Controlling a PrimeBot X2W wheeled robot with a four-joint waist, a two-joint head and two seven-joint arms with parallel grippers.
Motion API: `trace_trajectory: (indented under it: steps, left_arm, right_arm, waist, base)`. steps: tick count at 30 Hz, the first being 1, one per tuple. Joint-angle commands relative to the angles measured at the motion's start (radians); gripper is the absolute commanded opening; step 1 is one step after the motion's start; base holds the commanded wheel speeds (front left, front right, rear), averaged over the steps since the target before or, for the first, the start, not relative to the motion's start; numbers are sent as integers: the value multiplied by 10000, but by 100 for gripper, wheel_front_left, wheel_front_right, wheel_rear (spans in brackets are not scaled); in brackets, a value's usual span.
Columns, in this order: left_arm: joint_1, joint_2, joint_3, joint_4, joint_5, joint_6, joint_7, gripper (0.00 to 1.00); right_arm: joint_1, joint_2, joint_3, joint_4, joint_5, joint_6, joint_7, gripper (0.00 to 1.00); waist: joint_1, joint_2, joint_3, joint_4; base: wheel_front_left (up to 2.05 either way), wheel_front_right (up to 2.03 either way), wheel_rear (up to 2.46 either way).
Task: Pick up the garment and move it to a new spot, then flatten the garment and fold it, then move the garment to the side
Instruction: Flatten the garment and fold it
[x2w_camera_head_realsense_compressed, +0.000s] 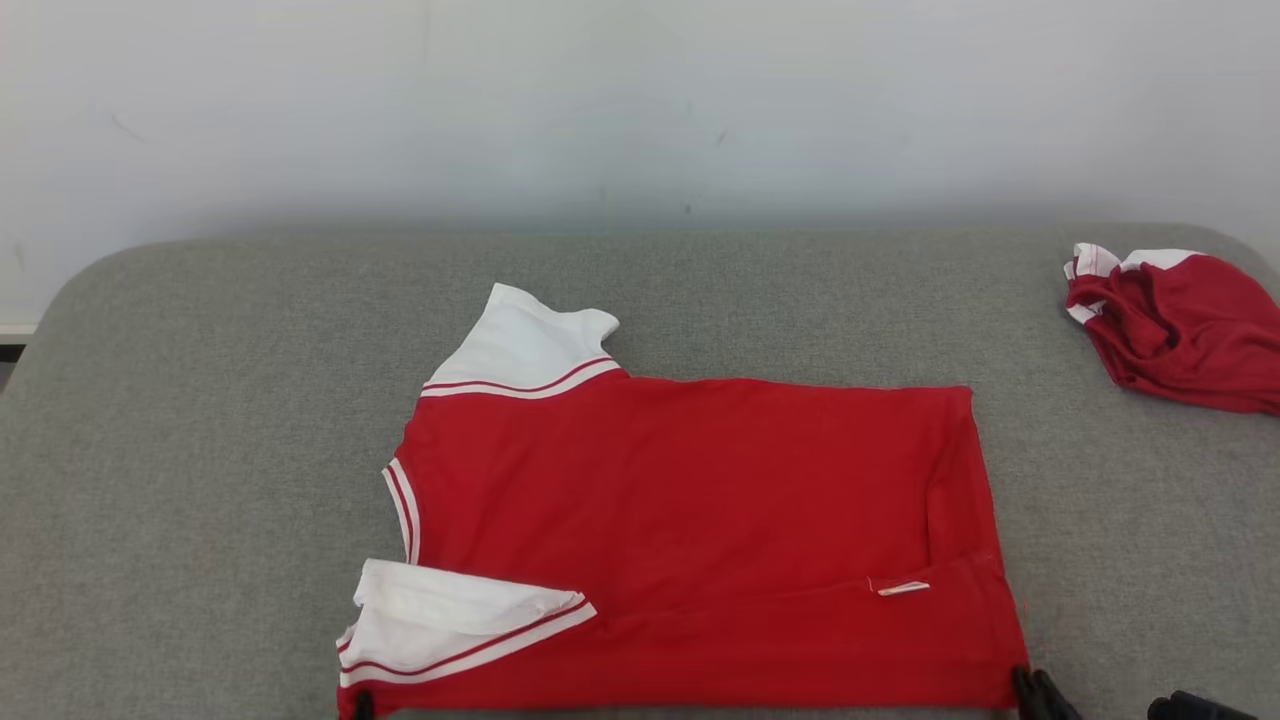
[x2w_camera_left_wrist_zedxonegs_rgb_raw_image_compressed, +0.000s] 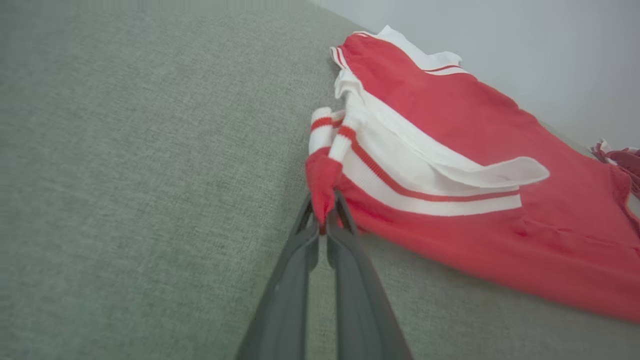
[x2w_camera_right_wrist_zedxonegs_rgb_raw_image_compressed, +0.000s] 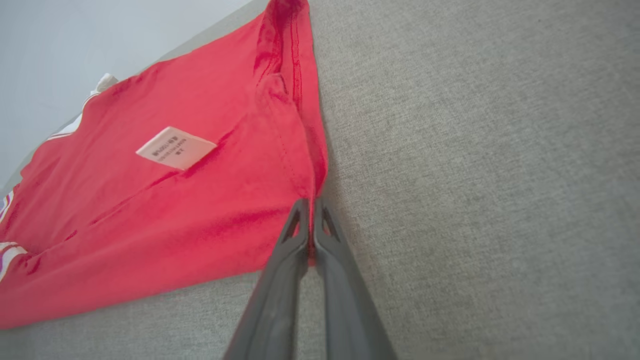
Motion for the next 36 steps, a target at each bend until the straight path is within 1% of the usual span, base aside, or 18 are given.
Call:
trace_trajectory:
  steps: [1, 2, 10, 14, 18, 21, 29, 31, 32, 36]
  left_arm:
    - [79, 7, 121, -138, 108, 22, -30, 87]
    - [137, -22, 197, -247, 204, 24, -31, 100]
    - [493, -285, 1564, -2099, 1350, -32, -30, 100]
    - [632, -379, 2023, -2797, 2255, -108, -30, 100]
    - [672, -289, 1952, -3268, 3488, -214, -30, 100]
    - [629, -231, 1849, -3414, 4039, -267, -30, 100]
    - [441, -247, 2100, -3280, 4396, -323, -30, 100]
    - [437, -272, 2209, -3267, 4354, -340, -30, 100]
    - [500, -304, 2419, -3192, 4287, -347, -30, 100]
    - [554, -357, 2728, -3122, 4220, -363, -30, 100]
  right_arm:
    - [101, 164, -144, -125, 64, -3, 30, 100]
    - [112, 197, -239, -276, 56, -3, 47, 100]
    - [81, 428, -868, -1394, -563, -3, -617, 100]
    - [-6, 372, -744, -1816, -1090, -3, -1212, 100]
    - [-149, 295, -362, -2005, -1522, -3, -1967, 100]
    - [-187, 245, -20, -2005, -1932, -3, -2376, 100]
    - [-404, 493, 491, -1587, -2967, -3, -2772, 100]
    - [-454, 664, 417, -1709, -3071, -3, -2773, 100]
    - [-405, 786, 452, -1794, -3155, -3, -2770, 100]
    - [-299, 851, 484, -1884, -3436, -3, -2775, 100]
  waist:
    - [1, 0, -54, 22]
    - [1, 0, -77, 28]
    - [1, 0, -271, 34]
    - [1, 0, -379, 5]
    - [1, 0, -424, -13]
    - [1, 0, -449, -7]
    - [1, 0, -531, 31]
    - [1, 0, -548, 47]
    - [1, 0, -550, 37]
    - [1, 0, -550, 9]
  base:
    - [0, 0, 0]
    - [0, 0, 0]
    - [0, 0, 0]
    - [0, 0, 0]
    - [0, 0, 0]
    - [0, 0, 0]
    - [0, 0, 0]
    - [0, 0, 0]
    - [0, 0, 0]
    - [0, 0, 0]
